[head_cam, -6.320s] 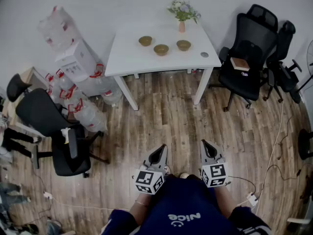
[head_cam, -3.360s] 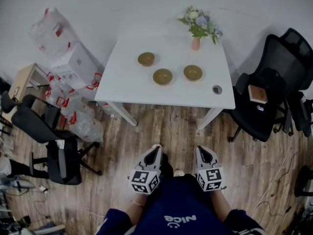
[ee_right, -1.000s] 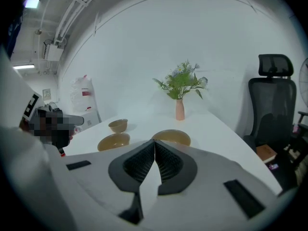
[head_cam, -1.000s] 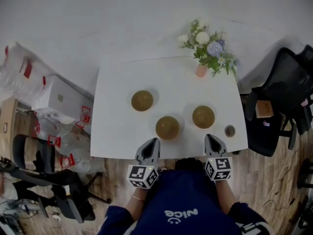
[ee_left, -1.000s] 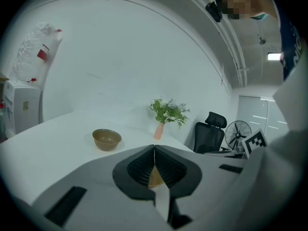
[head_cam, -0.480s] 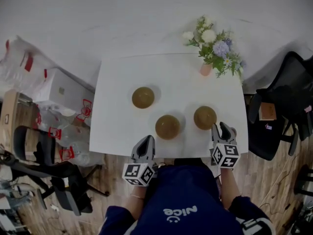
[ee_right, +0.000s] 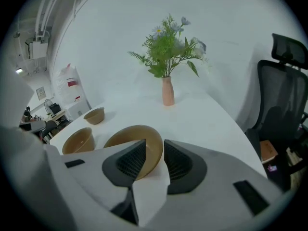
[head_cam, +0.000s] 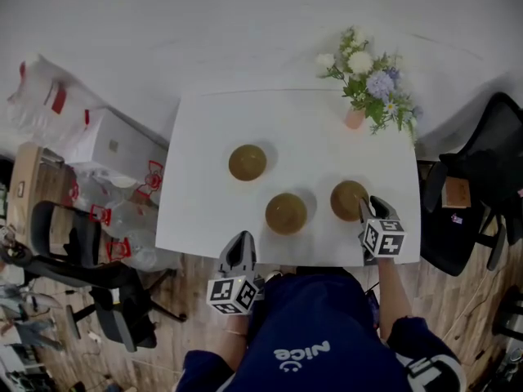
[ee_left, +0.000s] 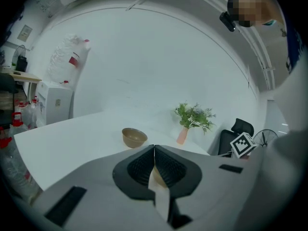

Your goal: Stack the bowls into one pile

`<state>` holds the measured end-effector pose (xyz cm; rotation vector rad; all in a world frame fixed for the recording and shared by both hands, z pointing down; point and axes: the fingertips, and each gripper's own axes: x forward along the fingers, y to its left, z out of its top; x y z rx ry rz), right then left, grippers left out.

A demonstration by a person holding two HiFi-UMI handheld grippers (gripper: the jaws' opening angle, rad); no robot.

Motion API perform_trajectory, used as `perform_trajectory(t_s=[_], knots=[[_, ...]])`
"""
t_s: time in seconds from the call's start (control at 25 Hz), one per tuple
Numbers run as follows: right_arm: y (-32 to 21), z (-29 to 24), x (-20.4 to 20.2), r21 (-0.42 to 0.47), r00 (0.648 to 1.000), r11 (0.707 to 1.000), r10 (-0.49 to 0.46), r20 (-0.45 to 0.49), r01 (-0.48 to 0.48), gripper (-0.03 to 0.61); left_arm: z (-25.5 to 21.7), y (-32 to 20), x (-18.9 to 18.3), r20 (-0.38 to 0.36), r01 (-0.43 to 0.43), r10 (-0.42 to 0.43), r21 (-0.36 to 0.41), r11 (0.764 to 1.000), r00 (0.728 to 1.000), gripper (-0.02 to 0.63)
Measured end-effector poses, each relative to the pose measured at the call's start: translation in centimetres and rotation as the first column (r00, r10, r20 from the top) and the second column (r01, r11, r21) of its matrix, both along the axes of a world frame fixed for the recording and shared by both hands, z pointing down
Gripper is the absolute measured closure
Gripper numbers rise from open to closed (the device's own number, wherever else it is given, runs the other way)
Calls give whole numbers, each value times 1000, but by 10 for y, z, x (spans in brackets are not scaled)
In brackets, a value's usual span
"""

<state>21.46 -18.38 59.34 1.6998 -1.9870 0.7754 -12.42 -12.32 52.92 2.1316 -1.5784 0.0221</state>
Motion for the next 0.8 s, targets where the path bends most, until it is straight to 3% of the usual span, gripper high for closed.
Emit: perform_trajectory(t_s=[0.36, 0.52, 0.8], knots=[[-11, 22, 5, -72, 999, 997, -25, 29, 27, 451, 4, 7, 0, 7, 64, -64, -9, 998, 998, 594], [-14, 23, 10, -68, 999, 998, -1, 41, 4, 522, 7, 13, 3, 14, 81, -81, -11, 997, 997, 594], [-18, 19, 10, -38, 997, 999, -1, 75, 4, 535, 16, 23, 2, 19, 132, -131, -27, 991, 991, 595]])
